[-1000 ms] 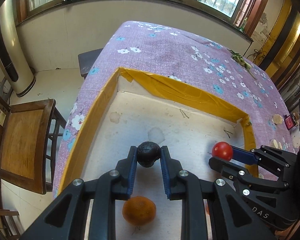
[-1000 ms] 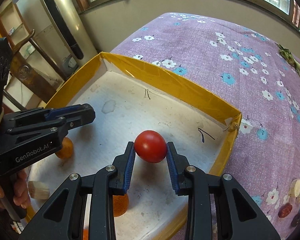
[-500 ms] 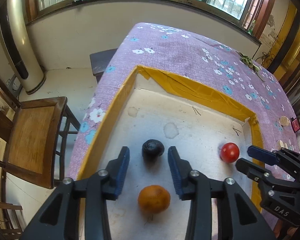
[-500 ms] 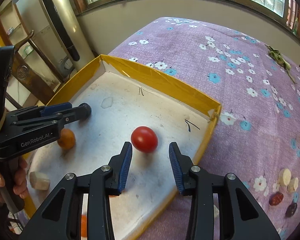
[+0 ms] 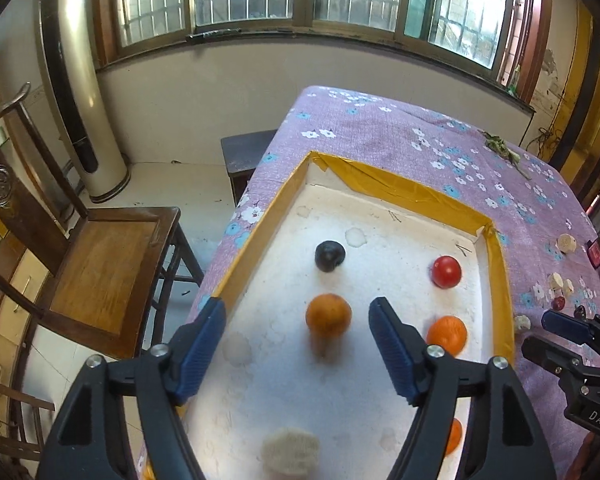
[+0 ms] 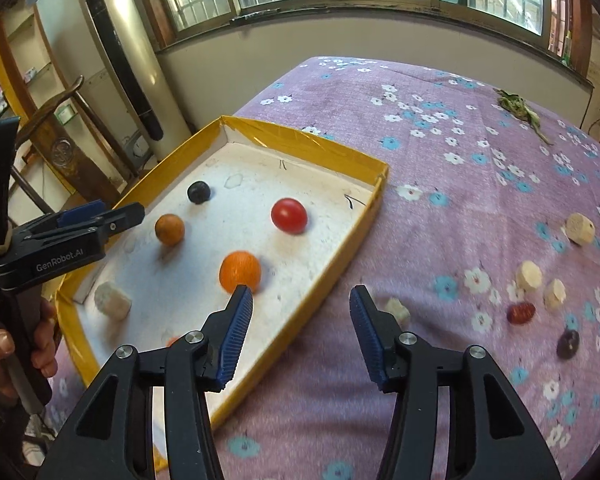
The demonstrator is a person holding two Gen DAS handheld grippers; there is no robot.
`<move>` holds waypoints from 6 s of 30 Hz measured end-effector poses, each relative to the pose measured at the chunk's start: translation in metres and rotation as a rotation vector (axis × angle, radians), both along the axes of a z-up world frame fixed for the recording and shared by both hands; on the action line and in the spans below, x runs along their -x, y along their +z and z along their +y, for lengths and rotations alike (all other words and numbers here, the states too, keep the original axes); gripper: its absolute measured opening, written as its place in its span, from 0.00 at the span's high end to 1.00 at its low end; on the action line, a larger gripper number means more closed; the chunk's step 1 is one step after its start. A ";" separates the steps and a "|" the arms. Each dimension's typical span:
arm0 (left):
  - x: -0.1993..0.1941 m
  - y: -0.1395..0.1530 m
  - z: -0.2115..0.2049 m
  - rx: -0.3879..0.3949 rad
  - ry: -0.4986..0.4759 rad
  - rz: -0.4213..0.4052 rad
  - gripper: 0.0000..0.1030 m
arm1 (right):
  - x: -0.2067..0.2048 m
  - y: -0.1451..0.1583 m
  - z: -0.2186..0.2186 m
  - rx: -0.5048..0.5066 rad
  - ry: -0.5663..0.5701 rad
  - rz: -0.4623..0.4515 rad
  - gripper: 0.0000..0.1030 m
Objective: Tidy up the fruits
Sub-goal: 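Withdraw both tools from the tray toward the remaining fruits, then grasp a dark plum with the right tool while the left tool grasps the red date, then carry the held plum and red date over the yellow tray, then open both tools to release the plum and date into the tray, then withdraw both tools from the tray toward the pale bun pieces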
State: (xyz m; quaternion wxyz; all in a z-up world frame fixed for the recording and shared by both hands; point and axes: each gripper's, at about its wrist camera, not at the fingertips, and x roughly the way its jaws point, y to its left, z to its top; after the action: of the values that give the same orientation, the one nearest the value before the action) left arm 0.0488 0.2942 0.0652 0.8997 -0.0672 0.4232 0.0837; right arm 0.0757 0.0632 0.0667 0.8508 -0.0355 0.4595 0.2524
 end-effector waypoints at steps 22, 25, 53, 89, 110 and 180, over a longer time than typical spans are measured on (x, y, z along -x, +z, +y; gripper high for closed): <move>0.022 0.002 -0.150 -0.032 -0.166 0.050 0.12 | 0.049 0.001 -0.165 0.175 -0.257 -0.113 0.16; 0.024 0.000 -0.168 -0.036 -0.186 0.059 0.12 | 0.047 -0.003 -0.194 0.147 -0.277 -0.076 0.16; -0.004 -0.014 -0.250 -0.053 -0.307 0.134 0.12 | -0.039 -0.057 -0.213 0.154 -0.101 -0.037 0.76; -0.012 -0.013 -0.266 0.197 -0.499 0.060 0.72 | 0.035 -0.020 -0.242 0.050 -0.234 -0.042 0.76; 0.045 0.013 -0.128 0.215 -0.346 -0.006 0.72 | 0.054 -0.010 -0.094 0.059 -0.046 -0.041 0.77; 0.043 -0.006 -0.006 -0.060 -0.086 0.027 0.26 | 0.068 -0.008 0.010 0.041 -0.007 -0.026 0.39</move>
State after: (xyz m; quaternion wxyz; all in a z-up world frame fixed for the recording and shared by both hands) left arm 0.0059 0.2877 0.0595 0.8982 -0.0209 0.4353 0.0584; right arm 0.0076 0.0733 0.0588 0.8566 -0.0545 0.4536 0.2397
